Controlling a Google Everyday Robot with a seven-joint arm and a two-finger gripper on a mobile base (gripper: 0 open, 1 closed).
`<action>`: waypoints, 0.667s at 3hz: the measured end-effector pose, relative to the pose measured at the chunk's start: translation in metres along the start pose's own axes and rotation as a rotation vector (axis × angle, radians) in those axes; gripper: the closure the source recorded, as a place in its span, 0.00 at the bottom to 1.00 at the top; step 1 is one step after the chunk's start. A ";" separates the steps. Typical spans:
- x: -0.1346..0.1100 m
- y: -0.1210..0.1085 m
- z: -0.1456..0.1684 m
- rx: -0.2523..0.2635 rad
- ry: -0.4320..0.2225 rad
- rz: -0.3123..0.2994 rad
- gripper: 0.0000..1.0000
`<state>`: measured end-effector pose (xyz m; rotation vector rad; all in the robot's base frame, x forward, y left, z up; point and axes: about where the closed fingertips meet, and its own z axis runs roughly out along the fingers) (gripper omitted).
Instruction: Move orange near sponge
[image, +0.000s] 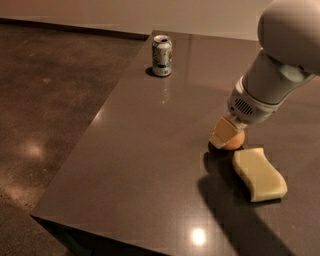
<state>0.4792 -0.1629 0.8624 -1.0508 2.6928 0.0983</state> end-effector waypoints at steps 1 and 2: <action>0.002 -0.001 0.001 -0.006 0.003 0.006 0.04; -0.001 -0.002 -0.005 -0.019 -0.016 0.007 0.00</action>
Offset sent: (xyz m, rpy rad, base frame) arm 0.0003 -0.0068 0.0029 0.0263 0.0139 -0.0176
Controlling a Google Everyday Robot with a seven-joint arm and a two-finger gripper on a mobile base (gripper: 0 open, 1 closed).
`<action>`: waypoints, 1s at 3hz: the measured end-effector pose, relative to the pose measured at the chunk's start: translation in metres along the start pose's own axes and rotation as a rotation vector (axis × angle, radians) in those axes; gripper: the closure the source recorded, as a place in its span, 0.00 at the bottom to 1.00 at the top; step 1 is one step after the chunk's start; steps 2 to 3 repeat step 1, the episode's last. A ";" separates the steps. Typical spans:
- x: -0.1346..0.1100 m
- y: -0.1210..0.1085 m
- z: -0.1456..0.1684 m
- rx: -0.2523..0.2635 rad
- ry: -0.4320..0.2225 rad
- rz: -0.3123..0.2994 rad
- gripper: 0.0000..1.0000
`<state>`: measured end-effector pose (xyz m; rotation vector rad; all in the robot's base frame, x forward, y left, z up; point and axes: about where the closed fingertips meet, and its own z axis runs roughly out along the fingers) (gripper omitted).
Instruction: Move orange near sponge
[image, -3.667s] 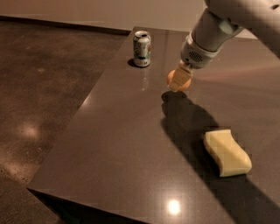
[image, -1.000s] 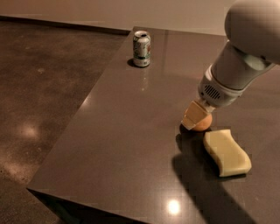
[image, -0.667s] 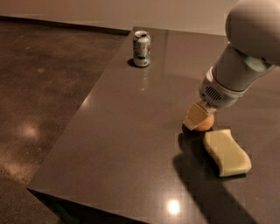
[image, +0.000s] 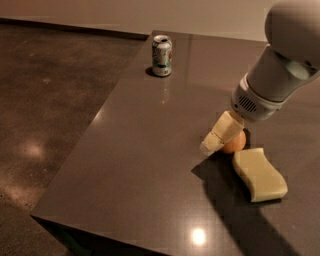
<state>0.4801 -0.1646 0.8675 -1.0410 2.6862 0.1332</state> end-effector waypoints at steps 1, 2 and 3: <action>0.000 0.000 0.000 0.000 0.000 0.000 0.00; 0.000 0.000 0.000 0.000 0.000 0.000 0.00; 0.000 0.000 0.000 0.000 0.000 0.000 0.00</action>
Offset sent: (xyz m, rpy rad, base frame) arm 0.0000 0.0000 0.0000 0.0000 0.0000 0.0000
